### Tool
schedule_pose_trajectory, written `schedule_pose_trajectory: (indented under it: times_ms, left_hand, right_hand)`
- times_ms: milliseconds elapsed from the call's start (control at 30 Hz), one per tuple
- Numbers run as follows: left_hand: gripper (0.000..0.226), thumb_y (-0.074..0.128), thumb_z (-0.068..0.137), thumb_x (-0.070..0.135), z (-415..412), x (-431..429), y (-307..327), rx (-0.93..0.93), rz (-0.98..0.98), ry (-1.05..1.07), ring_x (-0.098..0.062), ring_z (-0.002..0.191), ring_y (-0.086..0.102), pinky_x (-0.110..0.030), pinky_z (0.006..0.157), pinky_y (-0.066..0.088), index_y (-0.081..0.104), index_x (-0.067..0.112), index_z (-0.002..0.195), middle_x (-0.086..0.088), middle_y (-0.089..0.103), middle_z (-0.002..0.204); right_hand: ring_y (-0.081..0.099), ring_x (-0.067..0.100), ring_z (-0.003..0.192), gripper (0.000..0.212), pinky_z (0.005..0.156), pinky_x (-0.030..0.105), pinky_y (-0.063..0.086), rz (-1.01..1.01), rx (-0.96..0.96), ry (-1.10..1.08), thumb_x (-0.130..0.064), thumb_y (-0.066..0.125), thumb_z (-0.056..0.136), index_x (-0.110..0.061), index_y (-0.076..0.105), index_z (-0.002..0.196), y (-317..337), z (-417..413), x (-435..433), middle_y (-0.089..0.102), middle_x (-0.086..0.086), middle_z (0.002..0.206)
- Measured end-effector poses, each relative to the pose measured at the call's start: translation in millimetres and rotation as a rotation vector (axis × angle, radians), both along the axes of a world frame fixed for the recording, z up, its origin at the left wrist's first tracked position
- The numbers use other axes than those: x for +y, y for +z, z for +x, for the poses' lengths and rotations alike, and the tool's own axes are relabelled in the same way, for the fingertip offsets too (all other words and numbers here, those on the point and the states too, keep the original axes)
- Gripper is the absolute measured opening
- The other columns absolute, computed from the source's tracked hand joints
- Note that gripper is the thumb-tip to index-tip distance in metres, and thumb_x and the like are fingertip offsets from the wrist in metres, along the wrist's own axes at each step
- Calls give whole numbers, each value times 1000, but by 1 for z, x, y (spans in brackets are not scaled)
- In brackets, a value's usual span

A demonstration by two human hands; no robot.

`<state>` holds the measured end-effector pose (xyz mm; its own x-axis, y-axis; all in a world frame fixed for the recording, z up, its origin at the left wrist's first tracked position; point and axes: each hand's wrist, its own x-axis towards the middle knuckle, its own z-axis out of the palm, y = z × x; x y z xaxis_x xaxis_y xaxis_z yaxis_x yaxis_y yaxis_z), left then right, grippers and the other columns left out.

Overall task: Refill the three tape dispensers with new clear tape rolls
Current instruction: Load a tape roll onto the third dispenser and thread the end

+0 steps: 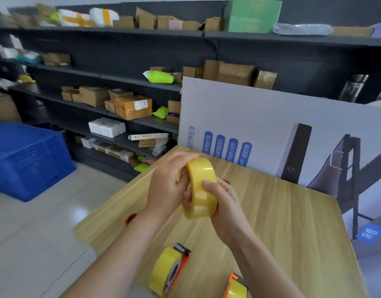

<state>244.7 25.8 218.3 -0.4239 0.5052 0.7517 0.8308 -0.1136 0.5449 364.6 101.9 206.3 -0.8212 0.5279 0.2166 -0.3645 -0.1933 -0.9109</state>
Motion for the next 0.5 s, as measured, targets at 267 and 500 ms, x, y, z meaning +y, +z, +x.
schedule_pose_trajectory:
  times_ms: [267,500]
  left_hand:
    - [16,62,86,14,-97,-71,-1,-365,-78,50,-10,84,65,-42,74,54,67,27,92,11,70,85]
    - [12,56,80,24,-140,-87,-8,-376,-127,87,-15,80,62,-46,75,51,67,21,85,7,68,83]
  right_hand:
    - [66,32,78,35,73,43,51,35,52,174,-21,64,72,3,67,98,1,-94,-64,70,21,82]
    - [66,29,72,34,65,37,55,-4,15,178,-19,61,74,6,66,96,4,-137,-81,70,22,79]
